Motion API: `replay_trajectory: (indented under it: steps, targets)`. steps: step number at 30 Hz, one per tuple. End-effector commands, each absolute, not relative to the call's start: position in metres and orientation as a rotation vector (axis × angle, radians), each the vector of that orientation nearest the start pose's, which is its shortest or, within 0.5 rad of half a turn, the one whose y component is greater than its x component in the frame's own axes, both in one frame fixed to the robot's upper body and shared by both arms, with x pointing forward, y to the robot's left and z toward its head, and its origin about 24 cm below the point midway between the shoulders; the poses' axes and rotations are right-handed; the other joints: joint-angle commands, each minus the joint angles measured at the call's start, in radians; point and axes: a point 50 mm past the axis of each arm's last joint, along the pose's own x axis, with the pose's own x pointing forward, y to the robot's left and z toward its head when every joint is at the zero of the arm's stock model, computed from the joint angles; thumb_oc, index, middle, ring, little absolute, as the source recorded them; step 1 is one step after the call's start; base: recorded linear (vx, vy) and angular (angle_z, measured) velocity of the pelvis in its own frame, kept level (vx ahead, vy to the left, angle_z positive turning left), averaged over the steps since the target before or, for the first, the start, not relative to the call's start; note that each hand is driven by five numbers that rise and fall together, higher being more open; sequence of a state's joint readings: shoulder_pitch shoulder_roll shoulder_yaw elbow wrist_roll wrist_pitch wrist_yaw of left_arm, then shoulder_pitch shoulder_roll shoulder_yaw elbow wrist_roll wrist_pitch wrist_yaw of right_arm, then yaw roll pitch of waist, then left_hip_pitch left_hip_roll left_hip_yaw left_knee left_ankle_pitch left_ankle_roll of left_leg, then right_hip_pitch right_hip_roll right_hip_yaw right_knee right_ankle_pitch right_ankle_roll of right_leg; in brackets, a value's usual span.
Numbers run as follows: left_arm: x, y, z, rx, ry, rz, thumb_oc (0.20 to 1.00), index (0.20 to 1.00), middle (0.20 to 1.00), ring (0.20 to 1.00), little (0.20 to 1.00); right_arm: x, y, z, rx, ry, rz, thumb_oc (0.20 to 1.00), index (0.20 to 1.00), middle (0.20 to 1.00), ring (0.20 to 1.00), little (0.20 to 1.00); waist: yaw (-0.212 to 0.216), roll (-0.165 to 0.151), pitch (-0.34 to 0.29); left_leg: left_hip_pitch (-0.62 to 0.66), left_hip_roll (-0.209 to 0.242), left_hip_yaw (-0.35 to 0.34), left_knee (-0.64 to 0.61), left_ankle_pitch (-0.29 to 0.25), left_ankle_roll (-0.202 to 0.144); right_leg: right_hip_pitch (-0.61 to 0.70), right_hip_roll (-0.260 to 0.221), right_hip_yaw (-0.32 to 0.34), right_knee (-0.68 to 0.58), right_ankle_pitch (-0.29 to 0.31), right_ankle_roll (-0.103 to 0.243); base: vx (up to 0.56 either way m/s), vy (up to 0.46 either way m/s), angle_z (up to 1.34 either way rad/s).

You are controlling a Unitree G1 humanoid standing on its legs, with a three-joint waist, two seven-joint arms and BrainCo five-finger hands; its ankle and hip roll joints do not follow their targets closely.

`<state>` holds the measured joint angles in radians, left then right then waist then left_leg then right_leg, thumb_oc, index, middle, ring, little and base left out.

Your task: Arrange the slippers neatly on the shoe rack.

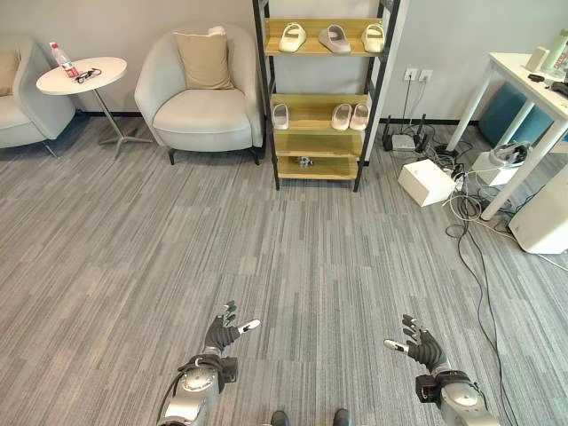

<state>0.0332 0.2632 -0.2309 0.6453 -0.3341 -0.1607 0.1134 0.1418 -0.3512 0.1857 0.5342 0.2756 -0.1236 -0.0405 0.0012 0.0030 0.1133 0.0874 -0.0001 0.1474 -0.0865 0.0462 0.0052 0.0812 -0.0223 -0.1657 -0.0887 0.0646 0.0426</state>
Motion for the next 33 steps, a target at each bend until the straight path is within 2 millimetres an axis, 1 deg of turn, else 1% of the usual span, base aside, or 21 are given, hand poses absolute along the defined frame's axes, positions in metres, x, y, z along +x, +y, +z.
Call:
replay_trajectory:
  steps: [1, 7, 14, 20, 30, 33]
  targets:
    - [0.206, 0.205, -0.086, 0.043, 0.529, 0.107, 1.000, 1.000, 1.000, 1.000, 1.000, 0.180, -0.216, -0.076, -0.096, 0.511, -0.021, 1.000, 1.000, 1.000, 1.000, 1.000, -0.016, -0.037, -0.037, 0.013, 0.045, -0.024, -0.001, -0.030, -0.068, 0.028, -0.087, 0.000, 0.001, -0.056, 0.097, 0.00, 0.000, 0.00]
    - [0.205, 0.207, -0.085, 0.014, 0.527, 0.126, 1.000, 1.000, 1.000, 1.000, 1.000, 0.177, -0.212, -0.081, -0.066, 0.544, 0.000, 1.000, 1.000, 1.000, 1.000, 1.000, -0.017, -0.036, -0.039, 0.019, 0.047, -0.023, -0.001, -0.029, -0.070, 0.034, -0.085, 0.002, 0.001, -0.058, 0.095, 0.00, 0.000, 0.00]
    - [0.202, 0.209, -0.086, 0.003, 0.528, 0.146, 1.000, 1.000, 1.000, 1.000, 1.000, 0.178, -0.211, -0.082, -0.081, 0.549, 0.002, 1.000, 1.000, 1.000, 1.000, 1.000, -0.013, -0.036, -0.035, 0.020, 0.043, -0.029, -0.001, -0.030, -0.068, 0.039, -0.089, -0.005, 0.001, -0.056, 0.095, 0.00, 0.000, 0.00]
    - [0.200, 0.208, -0.087, 0.034, 0.538, 0.125, 1.000, 1.000, 1.000, 1.000, 1.000, 0.178, -0.210, -0.084, -0.087, 0.557, 0.005, 1.000, 1.000, 1.000, 1.000, 1.000, -0.010, -0.035, -0.035, 0.021, 0.040, -0.030, -0.001, -0.032, -0.067, 0.041, -0.090, -0.006, 0.001, -0.055, 0.097, 0.00, 0.000, 0.00]
    - [0.197, 0.207, -0.089, -0.008, 0.539, 0.137, 1.000, 1.000, 1.000, 1.000, 1.000, 0.175, -0.209, -0.087, -0.093, 0.575, 0.006, 1.000, 1.000, 1.000, 1.000, 1.000, -0.008, -0.037, -0.029, 0.017, 0.036, -0.029, -0.001, -0.034, -0.065, 0.036, -0.094, -0.001, 0.001, -0.049, 0.100, 0.00, 0.000, 0.00]
    - [0.198, 0.209, -0.086, -0.023, 0.523, 0.147, 1.000, 1.000, 1.000, 1.000, 1.000, 0.180, -0.207, -0.085, -0.089, 0.562, 0.008, 1.000, 1.000, 1.000, 1.000, 1.000, -0.007, -0.038, -0.015, 0.005, 0.035, -0.032, -0.001, -0.033, -0.062, 0.020, -0.095, 0.004, 0.001, -0.045, 0.102, 0.00, 0.000, 0.00]
